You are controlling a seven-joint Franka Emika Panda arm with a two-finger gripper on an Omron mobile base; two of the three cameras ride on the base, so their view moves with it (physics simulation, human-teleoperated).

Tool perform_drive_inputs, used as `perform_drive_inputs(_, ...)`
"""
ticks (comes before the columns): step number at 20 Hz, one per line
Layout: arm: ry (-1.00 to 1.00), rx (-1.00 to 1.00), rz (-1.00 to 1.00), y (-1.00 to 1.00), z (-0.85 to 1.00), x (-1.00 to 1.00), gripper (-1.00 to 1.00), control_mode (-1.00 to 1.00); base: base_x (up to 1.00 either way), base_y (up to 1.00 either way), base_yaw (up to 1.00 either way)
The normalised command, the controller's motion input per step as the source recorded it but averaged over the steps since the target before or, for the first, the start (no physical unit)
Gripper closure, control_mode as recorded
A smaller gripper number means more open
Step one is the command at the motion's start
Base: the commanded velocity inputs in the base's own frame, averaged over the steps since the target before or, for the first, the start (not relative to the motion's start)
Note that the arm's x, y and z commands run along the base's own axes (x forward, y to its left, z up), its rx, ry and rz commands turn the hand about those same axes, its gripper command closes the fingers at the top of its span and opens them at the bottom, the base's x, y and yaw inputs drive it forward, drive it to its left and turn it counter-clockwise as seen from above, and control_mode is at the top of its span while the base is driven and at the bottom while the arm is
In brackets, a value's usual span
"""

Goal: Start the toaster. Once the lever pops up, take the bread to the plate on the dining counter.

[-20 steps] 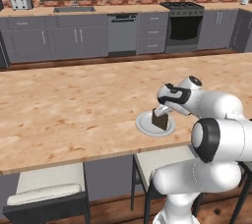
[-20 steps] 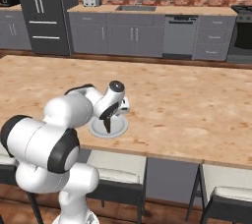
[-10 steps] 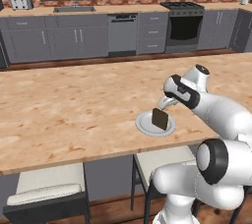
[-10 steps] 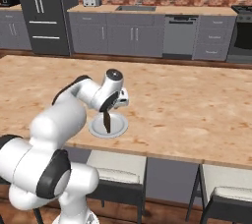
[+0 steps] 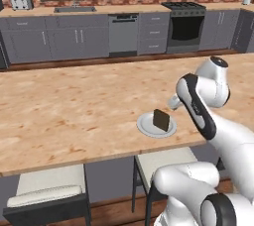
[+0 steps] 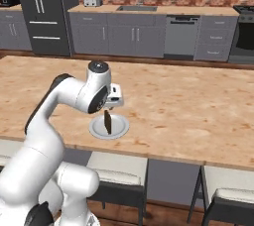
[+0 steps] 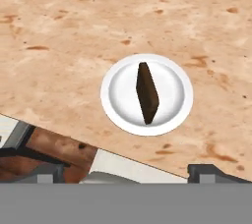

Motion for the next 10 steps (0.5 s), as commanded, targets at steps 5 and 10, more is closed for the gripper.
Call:
perform_drive_inputs(5, 0.0, -0.08, -0.07, 0.01, 0.86, -0.63, -1.0, -1.0, 0.0, 0.0, 0.0)
perform_drive_inputs(10, 0.0, -0.03, -0.05, 0.0, 0.84, -0.75, -1.0, -1.0, 0.0, 0.0, 0.0)
